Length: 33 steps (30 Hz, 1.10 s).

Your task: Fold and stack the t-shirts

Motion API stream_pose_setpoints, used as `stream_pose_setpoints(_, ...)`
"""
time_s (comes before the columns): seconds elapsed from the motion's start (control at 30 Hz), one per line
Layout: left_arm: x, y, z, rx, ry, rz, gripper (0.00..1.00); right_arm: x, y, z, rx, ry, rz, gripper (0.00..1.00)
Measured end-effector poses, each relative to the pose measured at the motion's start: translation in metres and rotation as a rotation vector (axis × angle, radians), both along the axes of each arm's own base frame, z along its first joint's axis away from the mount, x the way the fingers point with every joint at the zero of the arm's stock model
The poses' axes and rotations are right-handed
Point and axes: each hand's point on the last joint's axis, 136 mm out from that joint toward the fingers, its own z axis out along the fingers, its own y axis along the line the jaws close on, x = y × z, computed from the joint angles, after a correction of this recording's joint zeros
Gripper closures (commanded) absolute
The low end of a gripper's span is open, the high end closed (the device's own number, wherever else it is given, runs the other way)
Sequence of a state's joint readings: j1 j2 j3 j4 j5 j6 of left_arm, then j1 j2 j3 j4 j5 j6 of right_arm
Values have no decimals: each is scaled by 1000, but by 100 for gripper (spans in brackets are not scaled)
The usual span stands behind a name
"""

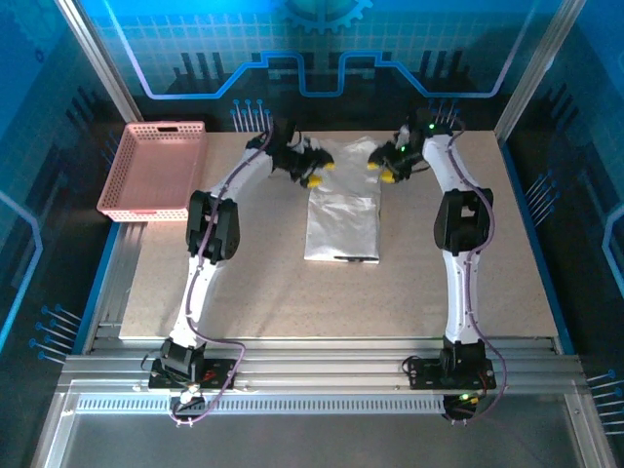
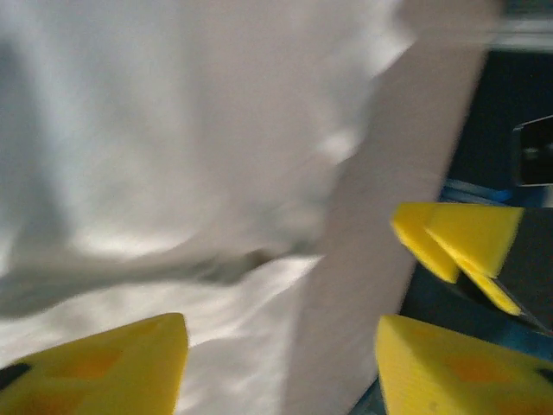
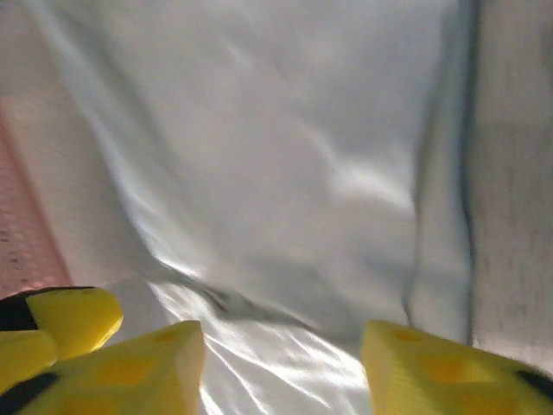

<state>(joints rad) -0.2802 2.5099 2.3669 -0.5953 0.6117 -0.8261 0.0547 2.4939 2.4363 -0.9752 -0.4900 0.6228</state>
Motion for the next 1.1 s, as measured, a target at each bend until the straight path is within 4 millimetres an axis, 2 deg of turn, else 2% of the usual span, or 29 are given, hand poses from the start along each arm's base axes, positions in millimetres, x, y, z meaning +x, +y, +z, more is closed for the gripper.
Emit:
stream_pose_setpoints(0.03,11,3,27,-29,-52,20,29,18,-6,30,25,-87,-27,34)
stream_pose_setpoints(0.07,19,8,51,-57,-98,37,28,28,-12,55,41,-154,-45,32)
stream_pose_setpoints(0.1,27,15,85,-92,-165,58,26,35,-19,87,59,-229,-62,30)
stream_pose_setpoints(0.17,29,37,135,-125,-253,99,18,33,-31,142,75,-345,-76,29)
stream_pose_setpoints(0.2,26,53,160,-134,-293,122,16,24,-36,169,75,-388,-78,28)
stream_pose_setpoints(0.27,12,82,201,-131,-364,155,13,-4,-40,208,59,-439,-68,27)
stream_pose_setpoints(0.33,-12,111,236,-115,-430,186,12,-43,-38,236,42,-464,-50,25)
stream_pose_setpoints(0.4,-46,131,262,-87,-484,198,12,-91,-35,248,30,-466,-32,25)
stream_pose_setpoints(0.47,-80,136,273,-63,-520,184,12,-133,-34,247,27,-459,-27,25)
stream_pose_setpoints(0.53,-115,130,266,-42,-516,146,13,-170,-33,227,29,-418,-22,26)
stream_pose_setpoints(0.6,-141,125,237,-23,-465,116,15,-196,-30,194,40,-349,-12,27)
stream_pose_setpoints(0.67,-162,121,190,-4,-360,93,18,-216,-28,150,54,-248,-7,29)
stream_pose_setpoints(0.77,-190,113,100,18,-144,64,21,-247,-22,74,100,-68,-13,30)
stream_pose_setpoints(0.83,-215,103,46,9,3,45,25,-268,-15,32,141,40,-28,30)
stream_pose_setpoints(0.9,-237,90,13,-12,102,19,29,-289,-2,-3,175,118,-25,32)
stream_pose_setpoints(1.0,-257,69,-17,-31,192,-28,35,-307,13,-30,203,179,-11,34)
stream_pose_setpoints(1.1,-257,51,-28,-63,210,-59,37,-300,18,-40,231,178,-24,35)
